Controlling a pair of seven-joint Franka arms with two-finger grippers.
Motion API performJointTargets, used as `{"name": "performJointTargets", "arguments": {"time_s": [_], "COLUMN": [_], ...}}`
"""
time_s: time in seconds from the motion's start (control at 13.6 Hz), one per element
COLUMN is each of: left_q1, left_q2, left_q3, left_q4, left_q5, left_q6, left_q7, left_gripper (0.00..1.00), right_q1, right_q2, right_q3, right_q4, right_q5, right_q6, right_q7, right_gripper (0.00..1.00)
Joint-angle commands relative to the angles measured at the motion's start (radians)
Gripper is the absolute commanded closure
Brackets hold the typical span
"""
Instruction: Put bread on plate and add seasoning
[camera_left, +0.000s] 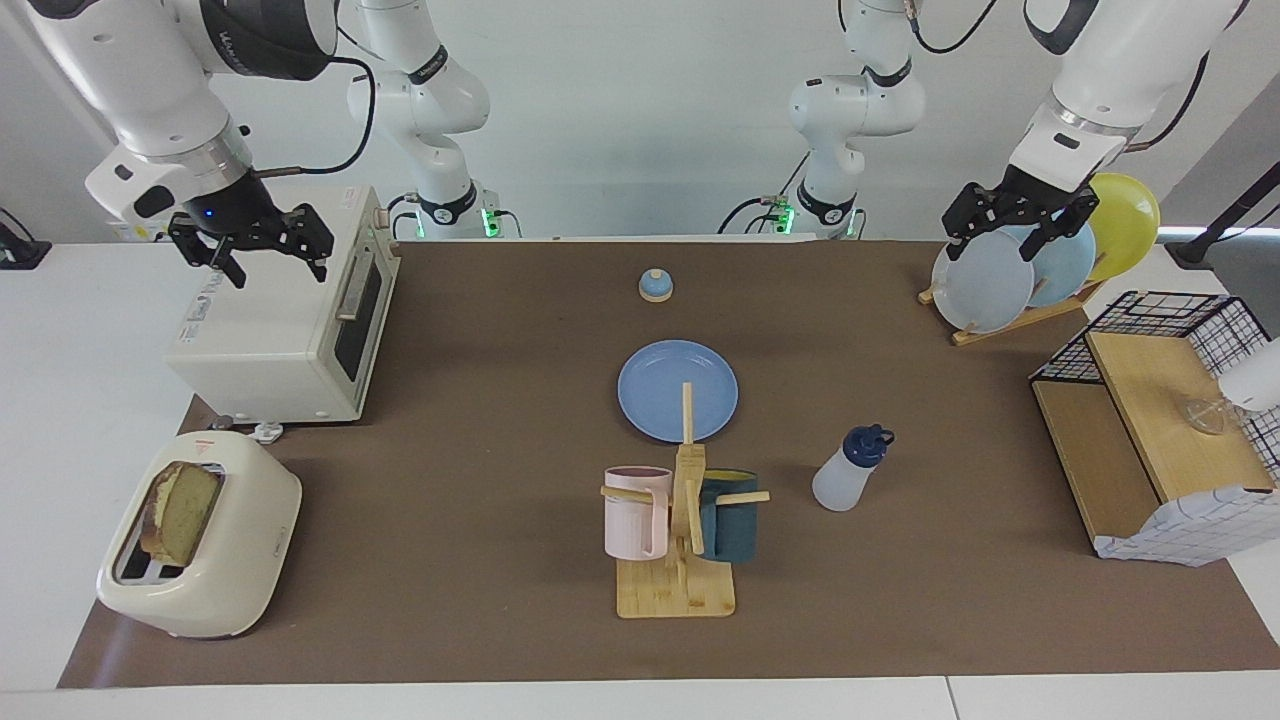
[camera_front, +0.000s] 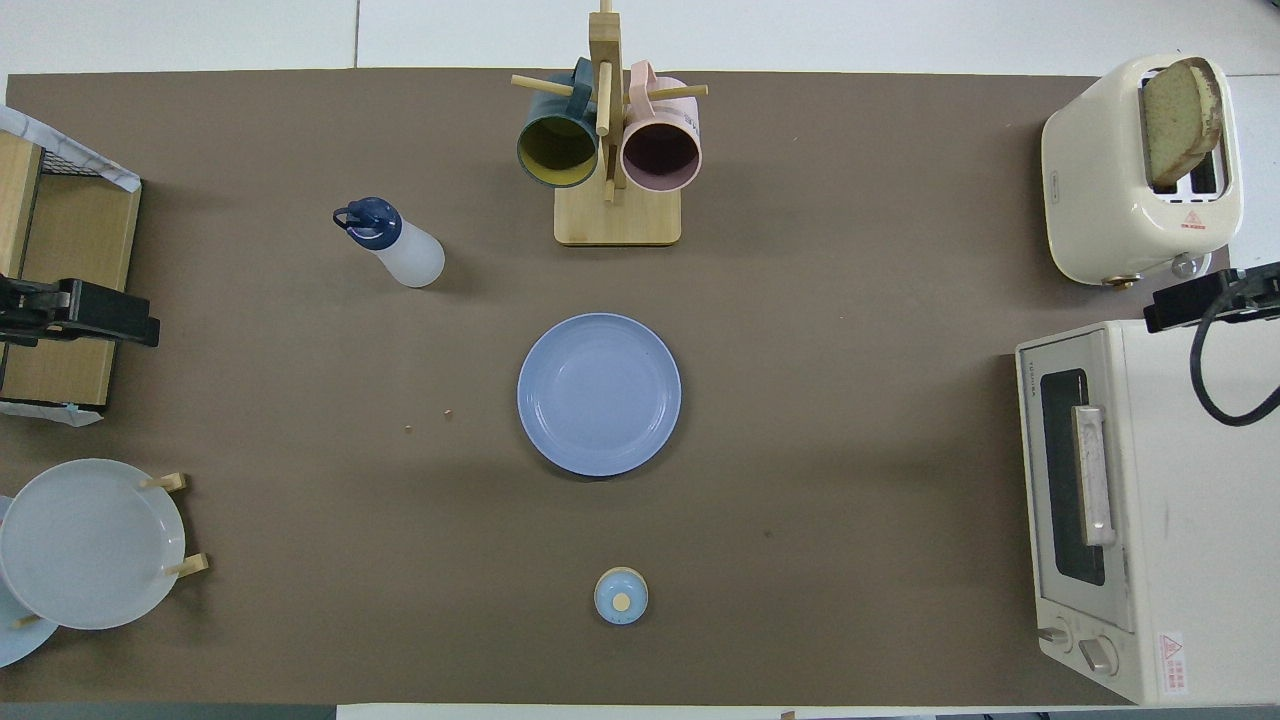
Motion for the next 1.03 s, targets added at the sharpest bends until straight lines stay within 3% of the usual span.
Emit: {"name": "performJointTargets", "arguments": {"time_s": [0.0,0.29,0.44,0.81,0.95], "left_q1": [-0.001,0.000,-0.004,-0.006,-0.013], "left_q2": [-0.022,-0.028,-0.029,-0.045,-0.091], "left_q3": [0.004,0.006,0.006,0.006,0.003], "left_q4": [-0.020,-0.023,-0.024,-0.064,-0.174], "left_q5": [0.013,0.013,0.015,0.013,0.012], "left_q6": [-0.011,-0.010,-0.019,-0.002,0.133], "left_q7": [-0.005,0.000,-0.002,-0.002,-0.006], "left_gripper": [0.00,0.00,0.00,0.00,0.00], "right_q1": [-0.006,0.003,-0.006,-0.060,-0.060], "right_q2": [-0.004,-0.004,-0.006,-0.009,-0.007], "right_q3": [-0.001,0.005,0.005,0.002,0.002], "right_q4": [0.004,0.006,-0.008,-0.068,-0.093], "right_q5": [0.022,0.011,0.011,0.009,0.009], "right_q6": [-0.008,0.001,0.064,0.300,0.412], "right_q7": [-0.007,-0.007,-0.010,-0.016,-0.004], "right_gripper": [0.00,0.00,0.00,0.00,0.00]}}
